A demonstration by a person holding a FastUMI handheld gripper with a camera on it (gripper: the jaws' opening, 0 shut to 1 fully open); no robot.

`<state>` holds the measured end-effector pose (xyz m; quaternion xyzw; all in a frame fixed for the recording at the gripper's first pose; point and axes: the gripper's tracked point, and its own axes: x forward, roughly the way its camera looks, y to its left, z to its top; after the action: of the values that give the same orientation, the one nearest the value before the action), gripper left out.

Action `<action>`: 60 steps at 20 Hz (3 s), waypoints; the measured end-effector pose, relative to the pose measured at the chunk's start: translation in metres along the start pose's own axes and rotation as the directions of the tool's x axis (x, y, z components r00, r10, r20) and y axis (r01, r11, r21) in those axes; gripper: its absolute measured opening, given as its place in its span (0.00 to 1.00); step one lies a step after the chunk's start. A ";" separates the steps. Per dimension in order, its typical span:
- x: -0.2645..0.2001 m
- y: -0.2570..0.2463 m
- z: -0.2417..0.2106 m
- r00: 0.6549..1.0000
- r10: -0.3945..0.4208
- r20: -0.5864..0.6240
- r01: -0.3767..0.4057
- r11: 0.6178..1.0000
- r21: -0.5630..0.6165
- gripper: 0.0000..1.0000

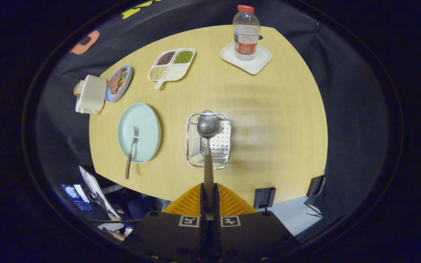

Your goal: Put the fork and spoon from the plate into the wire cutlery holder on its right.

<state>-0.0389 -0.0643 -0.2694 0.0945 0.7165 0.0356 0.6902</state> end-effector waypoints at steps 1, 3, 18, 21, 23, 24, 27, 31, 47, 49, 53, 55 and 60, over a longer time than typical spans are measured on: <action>-0.001 0.002 -0.003 1.000 0.008 -0.002 -0.008 1.000 0.003 0.06; 0.000 0.001 -0.009 1.000 0.017 -0.014 -0.017 1.000 0.018 0.06; -0.037 0.033 0.030 0.956 -0.054 0.287 0.082 0.993 -0.085 0.97; -0.053 0.084 0.027 0.923 -0.018 0.384 0.093 0.980 -0.176 0.97; -0.053 0.124 0.020 0.910 0.014 0.415 0.088 0.970 -0.227 0.97; -0.047 0.142 0.014 0.913 0.030 0.407 0.076 0.967 -0.242 0.97; -0.016 0.190 -0.013 0.942 0.085 0.325 -0.003 0.969 -0.246 0.97; 0.025 0.227 -0.032 0.962 0.087 0.260 -0.032 0.977 -0.209 0.97; 0.157 0.292 -0.046 0.992 -0.015 0.128 0.025 0.997 -0.079 0.81; 0.165 0.292 -0.044 0.992 -0.016 0.125 0.022 0.998 -0.051 0.68; 0.175 0.289 -0.047 0.995 -0.028 0.100 0.030 0.999 -0.024 0.42; 0.172 0.286 -0.049 0.995 -0.033 0.090 0.035 0.999 -0.024 0.43; 0.167 0.272 -0.047 0.996 -0.027 0.090 0.029 0.999 -0.022 0.02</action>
<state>-0.0672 0.2369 -0.3817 0.0779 0.6856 0.0297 0.7231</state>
